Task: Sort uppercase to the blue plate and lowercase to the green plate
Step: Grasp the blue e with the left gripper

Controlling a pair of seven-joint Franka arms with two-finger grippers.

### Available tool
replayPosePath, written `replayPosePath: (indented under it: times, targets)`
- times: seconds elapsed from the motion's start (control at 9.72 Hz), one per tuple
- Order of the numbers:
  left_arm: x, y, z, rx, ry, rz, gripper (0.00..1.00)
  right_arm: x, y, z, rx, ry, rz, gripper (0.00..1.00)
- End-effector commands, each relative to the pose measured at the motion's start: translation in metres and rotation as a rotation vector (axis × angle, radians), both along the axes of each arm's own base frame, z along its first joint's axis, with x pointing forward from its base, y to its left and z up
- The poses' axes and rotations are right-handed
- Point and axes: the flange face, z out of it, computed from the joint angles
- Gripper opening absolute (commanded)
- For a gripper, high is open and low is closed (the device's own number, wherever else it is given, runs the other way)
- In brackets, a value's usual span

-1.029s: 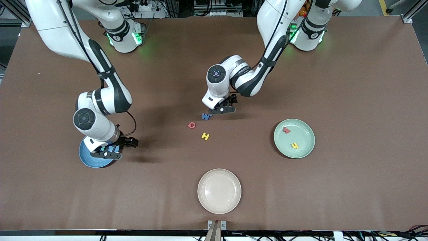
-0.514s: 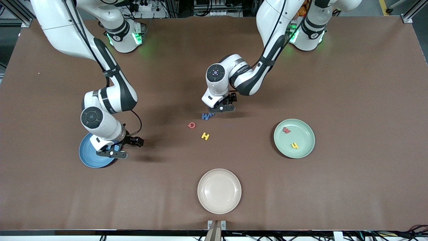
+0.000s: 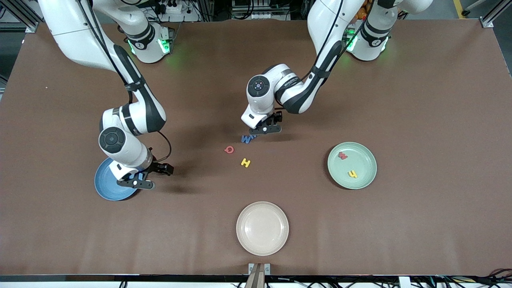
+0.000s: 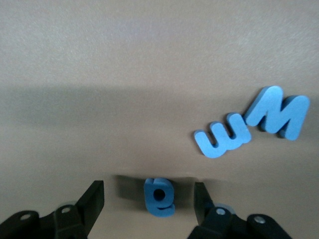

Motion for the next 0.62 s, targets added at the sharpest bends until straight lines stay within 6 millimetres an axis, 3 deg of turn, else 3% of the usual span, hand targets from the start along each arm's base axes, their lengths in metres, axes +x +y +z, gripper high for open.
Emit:
replayPosePath:
  times: [0.0,0.51]
  targets:
    - [-0.0013,0.0031,0.0120,-0.005,-0.021,0.015,0.81,0.0019,0.0016,0.0009,-0.003,-0.001,-0.015,1.00]
    - [-0.0048,0.0026,0.0026,-0.038,-0.036,0.022,0.82,0.0013,0.0014,0.0002,-0.004,0.002,-0.015,1.00]
